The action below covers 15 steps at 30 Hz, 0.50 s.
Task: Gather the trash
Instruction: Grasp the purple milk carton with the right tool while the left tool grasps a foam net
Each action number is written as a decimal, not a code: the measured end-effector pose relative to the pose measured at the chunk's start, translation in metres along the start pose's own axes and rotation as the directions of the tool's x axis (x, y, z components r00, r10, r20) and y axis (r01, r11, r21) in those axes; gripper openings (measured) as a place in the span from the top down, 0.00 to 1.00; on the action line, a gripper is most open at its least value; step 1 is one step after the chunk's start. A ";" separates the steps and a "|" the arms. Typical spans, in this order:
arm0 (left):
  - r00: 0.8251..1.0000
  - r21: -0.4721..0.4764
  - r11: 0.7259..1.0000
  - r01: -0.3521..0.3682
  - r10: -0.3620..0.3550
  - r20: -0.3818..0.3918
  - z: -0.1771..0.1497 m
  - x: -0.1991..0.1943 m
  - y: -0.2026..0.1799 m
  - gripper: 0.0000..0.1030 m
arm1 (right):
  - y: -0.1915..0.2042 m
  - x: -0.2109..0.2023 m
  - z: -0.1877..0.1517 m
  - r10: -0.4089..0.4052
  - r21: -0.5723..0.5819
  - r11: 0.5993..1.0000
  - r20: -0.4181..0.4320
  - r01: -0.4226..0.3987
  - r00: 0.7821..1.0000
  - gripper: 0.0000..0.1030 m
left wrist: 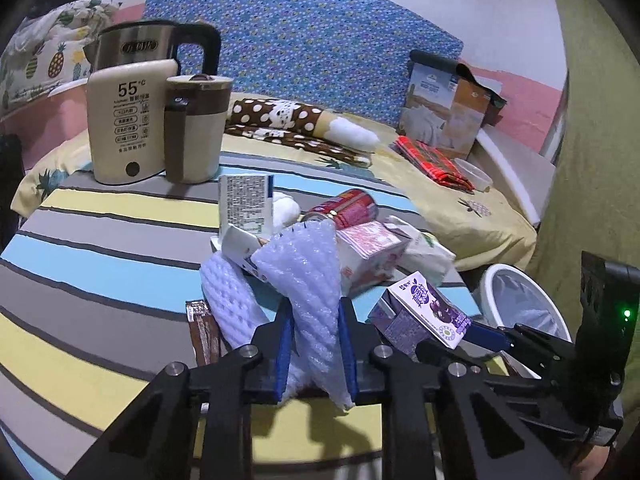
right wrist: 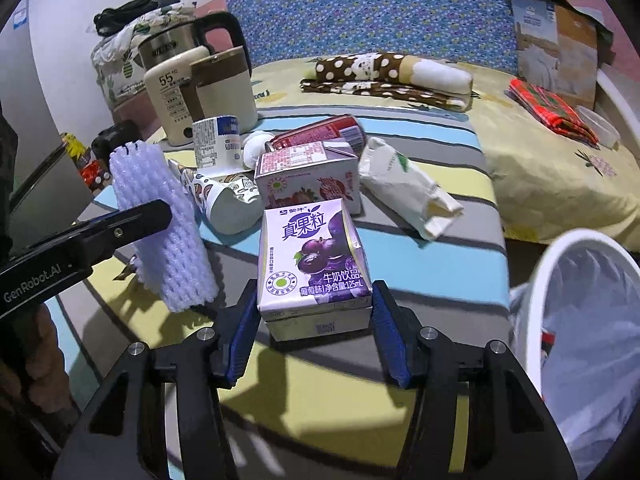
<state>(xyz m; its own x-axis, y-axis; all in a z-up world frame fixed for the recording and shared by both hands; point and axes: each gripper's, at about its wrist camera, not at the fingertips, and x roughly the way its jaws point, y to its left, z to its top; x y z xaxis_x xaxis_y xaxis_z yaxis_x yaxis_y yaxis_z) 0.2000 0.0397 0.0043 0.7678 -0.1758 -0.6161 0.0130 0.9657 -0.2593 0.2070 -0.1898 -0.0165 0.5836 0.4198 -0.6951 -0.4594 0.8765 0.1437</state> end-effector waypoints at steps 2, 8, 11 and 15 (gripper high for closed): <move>1.000 0.014 1.000 0.007 -0.008 0.005 -0.003 -0.008 -0.005 0.79 | -0.001 -0.007 -0.004 -0.005 0.008 1.000 0.009 0.005 1.000 0.46; 1.000 0.049 0.998 0.026 -0.026 0.009 -0.017 -0.028 -0.016 0.79 | -0.003 -0.027 -0.017 -0.013 0.030 0.999 0.030 0.012 0.999 0.46; 1.000 0.062 0.998 0.029 -0.029 0.005 -0.025 -0.038 -0.022 0.79 | -0.003 -0.036 -0.022 -0.013 0.041 0.999 0.039 0.012 0.999 0.46; 0.999 0.071 0.997 0.035 -0.035 -0.001 -0.032 -0.048 -0.028 0.79 | -0.003 -0.045 -0.027 -0.016 0.049 0.999 0.049 0.014 0.999 0.46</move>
<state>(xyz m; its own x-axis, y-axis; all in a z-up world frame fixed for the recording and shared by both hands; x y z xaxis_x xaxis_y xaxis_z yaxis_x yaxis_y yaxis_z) 0.1420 0.0151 0.0169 0.7660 -0.2095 -0.6077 0.0853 0.9702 -0.2270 0.1642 -0.2174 -0.0044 0.6231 0.4165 -0.6620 -0.4182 0.8927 0.1680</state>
